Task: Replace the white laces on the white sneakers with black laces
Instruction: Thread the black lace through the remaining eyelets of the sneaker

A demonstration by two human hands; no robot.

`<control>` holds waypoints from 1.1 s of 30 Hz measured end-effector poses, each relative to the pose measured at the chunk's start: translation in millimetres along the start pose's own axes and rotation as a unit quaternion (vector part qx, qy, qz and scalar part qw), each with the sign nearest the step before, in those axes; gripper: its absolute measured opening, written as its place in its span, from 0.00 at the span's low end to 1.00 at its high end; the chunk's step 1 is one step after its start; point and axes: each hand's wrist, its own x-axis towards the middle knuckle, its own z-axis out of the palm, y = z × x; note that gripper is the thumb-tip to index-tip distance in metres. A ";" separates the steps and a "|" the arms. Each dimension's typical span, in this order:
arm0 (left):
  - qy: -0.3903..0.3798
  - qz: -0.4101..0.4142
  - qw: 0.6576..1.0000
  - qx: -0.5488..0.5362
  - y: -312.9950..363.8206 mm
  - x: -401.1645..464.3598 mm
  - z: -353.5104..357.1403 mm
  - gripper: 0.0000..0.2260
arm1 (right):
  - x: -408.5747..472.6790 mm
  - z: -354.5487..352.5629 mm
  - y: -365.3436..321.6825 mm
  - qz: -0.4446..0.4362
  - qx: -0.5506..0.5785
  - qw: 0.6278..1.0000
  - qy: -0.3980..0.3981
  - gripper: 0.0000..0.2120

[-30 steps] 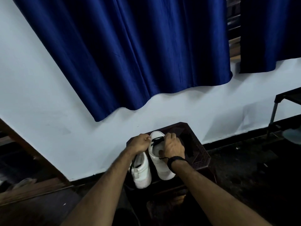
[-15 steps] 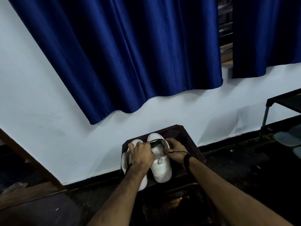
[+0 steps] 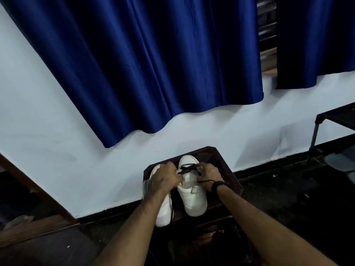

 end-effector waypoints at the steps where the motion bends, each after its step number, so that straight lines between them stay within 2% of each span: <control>1: -0.035 -0.013 0.999 -0.012 -0.8 2.4 -7.8 0.11 | 1.3 1.1 -0.6 -0.003 -0.016 1.000 -0.004 0.23; 4: -0.144 -0.043 0.981 -0.122 -4.3 10.9 -26.0 0.19 | 1.4 7.0 -4.0 -0.003 -0.042 0.999 -0.013 0.24; 6: -0.167 -0.086 0.955 -0.229 -9.2 17.5 -31.2 0.22 | 2.3 11.0 -5.2 -0.005 -0.046 0.999 -0.010 0.23; 7: -0.167 -0.099 0.950 -0.245 -12.4 19.7 -33.3 0.21 | 2.8 12.2 -5.6 -0.009 -0.047 0.999 -0.009 0.22; 10: -0.207 -0.115 0.949 -0.209 -17.8 21.8 -36.4 0.11 | 3.2 13.7 -5.2 -0.008 -0.043 0.999 -0.009 0.21; 13: -0.244 -0.120 0.945 -0.179 -12.2 14.1 -31.0 0.13 | 2.2 16.3 -4.9 -0.004 -0.030 1.000 0.002 0.22; 16: -0.247 -0.117 0.950 -0.154 -3.1 8.5 -30.5 0.15 | 1.3 18.6 -5.1 0.003 -0.021 1.000 0.015 0.20; 19: -0.221 -0.098 0.968 -0.074 -3.4 8.4 -25.5 0.13 | 0.2 20.3 -4.3 0.011 -0.025 0.999 0.025 0.19; 22: -0.104 -0.118 0.986 -0.050 0.6 6.7 -30.5 0.07 | 0.1 21.1 -5.4 0.011 -0.030 0.999 0.031 0.15; 24: -0.024 -0.125 0.991 -0.042 3.5 7.5 -37.8 0.07 | -0.7 20.3 -5.8 0.011 -0.033 0.999 0.031 0.14; 26: 0.008 -0.123 0.992 -0.027 4.3 6.4 -43.9 0.08 | -1.6 19.6 -5.7 0.010 -0.032 0.999 0.027 0.14; 29: -0.030 -0.134 0.985 -0.103 0.3 3.6 -46.4 0.07 | -2.6 18.5 -5.4 0.015 -0.026 0.999 0.020 0.16; 33: -0.078 -0.151 0.948 -0.271 -7.9 1.0 -58.1 0.06 | -4.5 17.7 -6.9 0.020 -0.030 0.999 0.017 0.17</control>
